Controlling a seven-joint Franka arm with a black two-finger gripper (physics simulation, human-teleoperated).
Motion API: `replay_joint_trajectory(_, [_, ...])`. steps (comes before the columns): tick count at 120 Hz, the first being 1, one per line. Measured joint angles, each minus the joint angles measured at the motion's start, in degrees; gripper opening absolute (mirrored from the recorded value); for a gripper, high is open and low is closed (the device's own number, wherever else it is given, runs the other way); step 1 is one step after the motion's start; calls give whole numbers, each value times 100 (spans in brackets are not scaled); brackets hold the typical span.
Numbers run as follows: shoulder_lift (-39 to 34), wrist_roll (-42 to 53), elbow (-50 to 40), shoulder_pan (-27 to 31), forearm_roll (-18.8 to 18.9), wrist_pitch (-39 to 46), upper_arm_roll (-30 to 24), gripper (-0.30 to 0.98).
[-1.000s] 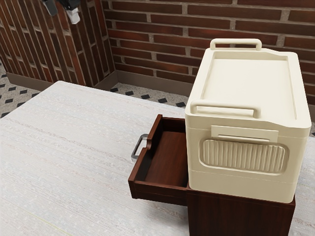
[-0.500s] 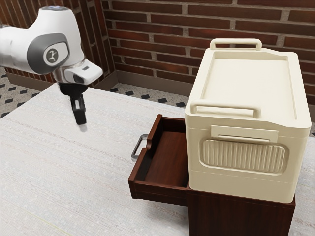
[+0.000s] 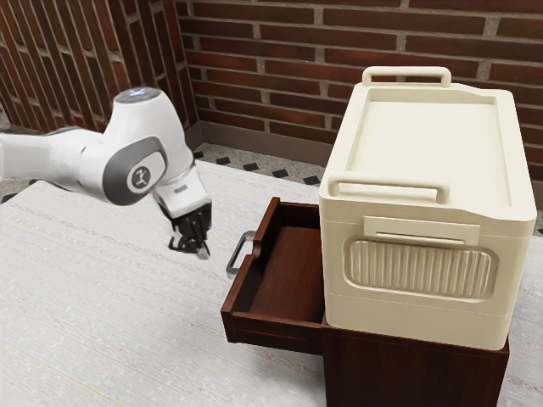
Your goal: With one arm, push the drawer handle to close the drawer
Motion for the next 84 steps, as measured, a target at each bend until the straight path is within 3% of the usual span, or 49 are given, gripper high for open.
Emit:
replay_joint_trajectory(24, [168, 699, -39, -48, -90, 422, -231, -9])
replay_joint_trajectory(59, [353, 1364, -6, -60, -679, 687, -402, -10])
replay_joint_trajectory(84, [544, 1619, 97, -93, -841, 830, -717, -10])
